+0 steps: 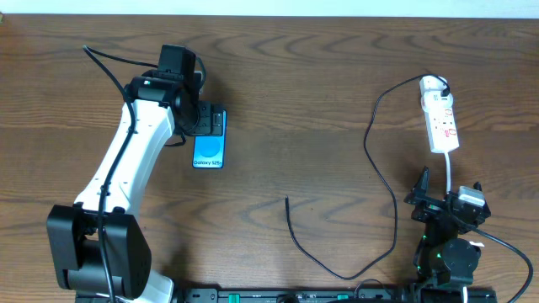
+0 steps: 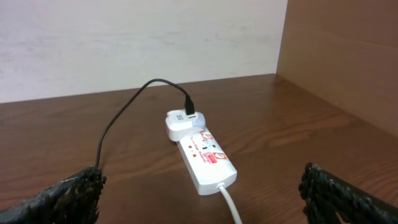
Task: Plug charger to phone and switch on socket
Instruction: 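Move the left gripper forward over the blue phone, then lower the left gripper down onto the phone's top end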
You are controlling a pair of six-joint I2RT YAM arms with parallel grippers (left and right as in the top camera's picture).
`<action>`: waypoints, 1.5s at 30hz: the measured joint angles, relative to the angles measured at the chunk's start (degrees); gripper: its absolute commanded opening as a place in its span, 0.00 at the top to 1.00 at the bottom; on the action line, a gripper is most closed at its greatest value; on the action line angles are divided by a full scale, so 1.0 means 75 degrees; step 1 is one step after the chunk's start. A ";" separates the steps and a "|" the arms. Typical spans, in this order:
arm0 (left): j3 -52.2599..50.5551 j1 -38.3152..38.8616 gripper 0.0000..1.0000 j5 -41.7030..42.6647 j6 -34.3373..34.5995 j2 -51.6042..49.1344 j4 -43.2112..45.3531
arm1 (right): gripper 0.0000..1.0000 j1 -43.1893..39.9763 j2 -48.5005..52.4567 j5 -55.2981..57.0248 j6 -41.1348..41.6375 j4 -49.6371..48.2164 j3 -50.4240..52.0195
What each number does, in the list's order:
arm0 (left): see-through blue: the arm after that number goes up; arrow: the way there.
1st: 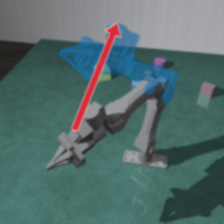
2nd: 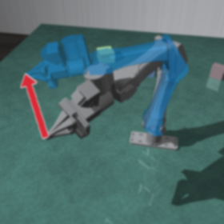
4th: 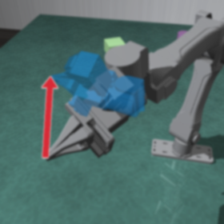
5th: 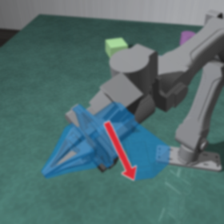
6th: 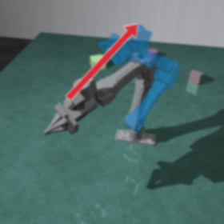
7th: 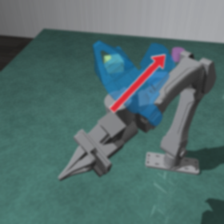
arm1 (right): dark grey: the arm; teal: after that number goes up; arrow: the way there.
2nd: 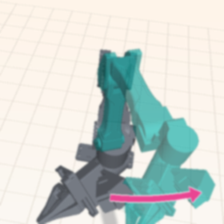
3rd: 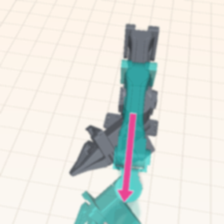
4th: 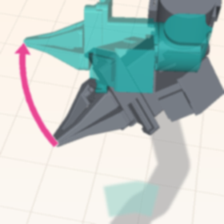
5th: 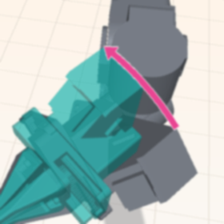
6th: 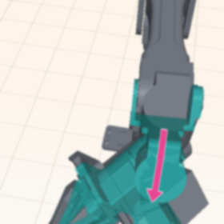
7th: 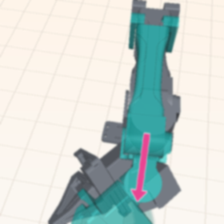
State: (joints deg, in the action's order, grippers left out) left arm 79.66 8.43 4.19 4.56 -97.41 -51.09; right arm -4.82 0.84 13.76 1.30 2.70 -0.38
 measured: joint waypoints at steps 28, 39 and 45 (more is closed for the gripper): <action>0.0000 0.0000 0.02 0.0198 0.0192 -0.1180 0.0256 | 0.01 0.0000 0.0000 0.0000 0.0000 0.0000 0.0000; 0.0000 0.0283 0.24 0.0198 0.0172 -0.1612 0.0361 | 0.01 0.0000 0.0000 0.0000 0.0000 0.0000 0.0000; 0.0000 0.0347 0.02 0.0198 0.0166 -0.1614 0.0364 | 0.01 0.0000 0.0000 0.0000 0.0000 0.0000 0.0000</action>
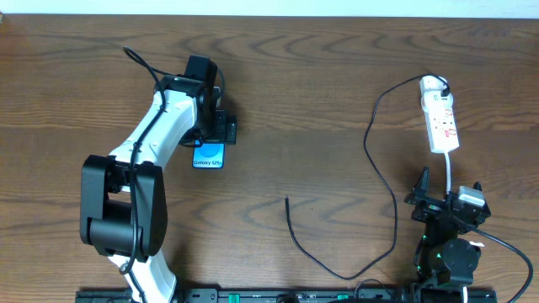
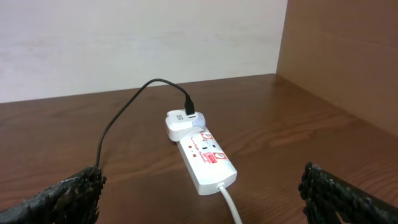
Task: Plug charger to phone and switch on socket
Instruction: 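Lower the left gripper down onto the phone's top end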
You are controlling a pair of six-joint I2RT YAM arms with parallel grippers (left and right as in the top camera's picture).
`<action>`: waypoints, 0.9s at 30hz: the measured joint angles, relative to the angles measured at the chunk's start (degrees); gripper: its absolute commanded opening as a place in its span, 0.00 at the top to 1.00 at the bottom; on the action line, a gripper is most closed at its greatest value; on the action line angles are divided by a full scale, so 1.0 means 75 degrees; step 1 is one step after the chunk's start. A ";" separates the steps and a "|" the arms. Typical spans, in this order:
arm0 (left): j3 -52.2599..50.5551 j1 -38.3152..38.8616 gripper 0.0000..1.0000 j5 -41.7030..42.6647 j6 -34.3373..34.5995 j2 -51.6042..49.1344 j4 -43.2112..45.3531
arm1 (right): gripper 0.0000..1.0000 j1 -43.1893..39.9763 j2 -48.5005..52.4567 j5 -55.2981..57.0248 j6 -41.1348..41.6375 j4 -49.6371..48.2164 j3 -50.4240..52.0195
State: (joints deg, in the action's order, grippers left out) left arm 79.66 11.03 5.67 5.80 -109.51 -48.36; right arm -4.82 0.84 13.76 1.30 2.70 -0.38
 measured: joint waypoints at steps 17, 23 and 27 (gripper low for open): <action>0.0000 0.0000 0.02 -0.0233 0.0000 -0.0428 0.0315 | 0.01 0.0000 0.0000 0.0000 0.0000 0.0000 0.0000; 0.0000 0.0000 0.02 -0.0321 -0.0003 -0.0437 0.0393 | 0.01 0.0000 0.0000 0.0000 0.0000 0.0000 0.0000; 0.0000 0.0000 0.02 -0.0379 -0.0003 -0.0452 0.0568 | 0.01 0.0000 0.0000 0.0000 0.0000 0.0000 0.0000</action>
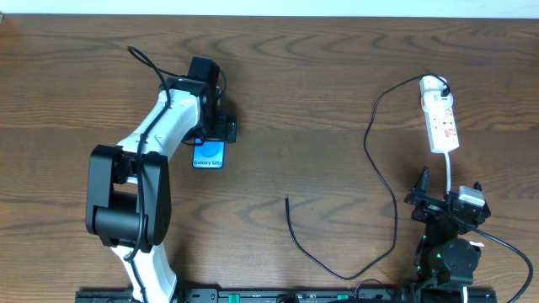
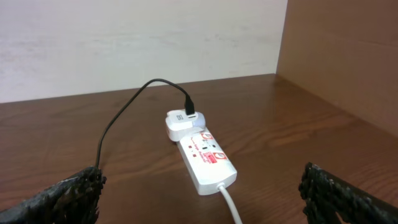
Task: Plug charger to phone and switch on socket
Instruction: 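Lower the left gripper down onto the phone's top end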
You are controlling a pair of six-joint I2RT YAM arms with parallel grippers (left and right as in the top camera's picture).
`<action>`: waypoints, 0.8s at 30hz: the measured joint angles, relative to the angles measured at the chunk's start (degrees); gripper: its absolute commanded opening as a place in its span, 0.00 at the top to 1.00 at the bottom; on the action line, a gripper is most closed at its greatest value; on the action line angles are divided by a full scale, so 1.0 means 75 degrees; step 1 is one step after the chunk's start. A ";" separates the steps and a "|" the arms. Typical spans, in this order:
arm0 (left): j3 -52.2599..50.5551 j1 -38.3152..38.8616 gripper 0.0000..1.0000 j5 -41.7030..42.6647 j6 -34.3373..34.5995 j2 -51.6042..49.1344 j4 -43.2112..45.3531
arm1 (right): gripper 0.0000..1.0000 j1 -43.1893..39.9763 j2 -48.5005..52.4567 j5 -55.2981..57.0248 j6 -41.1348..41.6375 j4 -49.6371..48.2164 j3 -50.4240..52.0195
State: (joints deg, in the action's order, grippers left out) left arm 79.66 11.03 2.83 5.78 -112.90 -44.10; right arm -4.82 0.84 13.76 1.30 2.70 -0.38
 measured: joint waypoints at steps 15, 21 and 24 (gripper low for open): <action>0.0000 0.0000 0.02 -0.0093 0.0003 -0.0350 0.0201 | 0.01 0.0000 0.0000 0.0000 0.0000 0.0000 0.0000; 0.0000 0.0000 0.02 -0.0256 0.0000 -0.0350 0.0227 | 0.01 0.0000 0.0000 0.0000 0.0000 0.0000 0.0000; 0.0000 0.0000 0.02 -0.0262 0.0003 -0.0347 0.0265 | 0.01 0.0000 0.0000 0.0000 0.0000 0.0000 0.0000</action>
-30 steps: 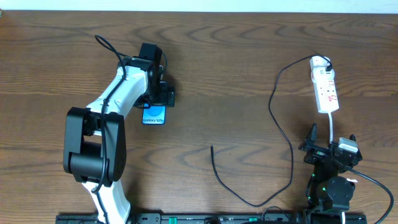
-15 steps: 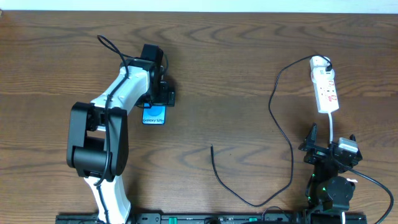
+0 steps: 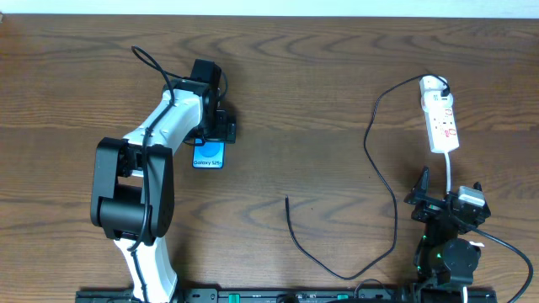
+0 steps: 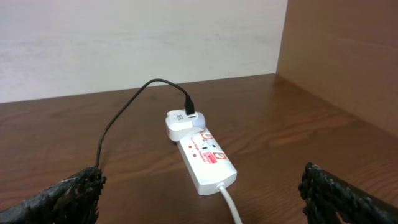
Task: Plug charger to phone and switch on socket
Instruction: 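Lower the left gripper down onto the phone's top end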
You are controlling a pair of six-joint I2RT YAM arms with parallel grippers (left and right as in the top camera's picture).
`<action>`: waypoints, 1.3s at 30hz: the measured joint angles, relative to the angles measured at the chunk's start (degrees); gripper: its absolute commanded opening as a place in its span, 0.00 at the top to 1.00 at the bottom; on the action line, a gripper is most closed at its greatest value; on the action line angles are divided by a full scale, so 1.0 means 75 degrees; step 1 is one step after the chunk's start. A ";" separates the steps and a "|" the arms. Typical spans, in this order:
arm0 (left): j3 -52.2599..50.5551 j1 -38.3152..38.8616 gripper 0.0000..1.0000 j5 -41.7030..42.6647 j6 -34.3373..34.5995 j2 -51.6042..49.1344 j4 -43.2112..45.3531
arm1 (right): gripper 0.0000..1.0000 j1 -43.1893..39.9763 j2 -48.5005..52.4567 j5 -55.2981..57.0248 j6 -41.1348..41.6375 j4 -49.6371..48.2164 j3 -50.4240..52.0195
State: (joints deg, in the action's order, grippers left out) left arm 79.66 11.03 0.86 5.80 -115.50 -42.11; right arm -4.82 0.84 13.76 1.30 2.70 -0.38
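Note:
The phone [image 3: 208,155], its blue screen facing up, lies left of centre on the wooden table [image 3: 320,76]. My left gripper [image 3: 217,127] sits over the phone's far end and hides it; the overhead view does not show how its fingers stand. A white power strip [image 3: 441,118] [image 4: 205,158] lies at the far right with a white charger adapter [image 4: 180,123] plugged in. The adapter's black cable [image 3: 383,181] loops down the table to a free plug end [image 3: 287,200]. My right gripper [image 3: 448,190] [image 4: 202,199] rests open near the front edge, below the strip, holding nothing.
The strip's white mains lead [image 3: 452,172] [image 4: 231,205] runs toward my right arm's base. A brown panel [image 4: 348,68] stands to the right of the strip and a pale wall [image 4: 137,37] behind the table.
The left arm's lower links have shifted a little, while its gripper stays over the phone's far end. Phone, cable, strip and right gripper are unchanged.
First the left arm reached in from the lower left with its gripper over the phone's upper part. Later the arm stood folded more upright, its gripper slightly further right on the phone's far end, where it remains. The right arm has stayed still and open.

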 measured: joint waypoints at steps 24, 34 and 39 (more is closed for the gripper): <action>0.0000 0.0000 0.02 -0.0026 0.0000 -0.0047 0.0172 | 0.01 0.0000 0.0000 0.0000 0.0000 0.0000 0.0000; 0.0020 0.0000 0.02 -0.0020 -0.0003 -0.0289 0.0195 | 0.01 0.0000 0.0000 0.0000 0.0000 0.0000 0.0000; 0.0023 0.0000 0.02 -0.0020 0.0000 -0.0294 0.0189 | 0.01 0.0000 0.0000 0.0000 0.0000 0.0000 0.0000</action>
State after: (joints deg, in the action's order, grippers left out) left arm 79.83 11.03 0.71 5.80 -117.71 -40.69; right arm -4.82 0.84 13.76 1.30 2.70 -0.38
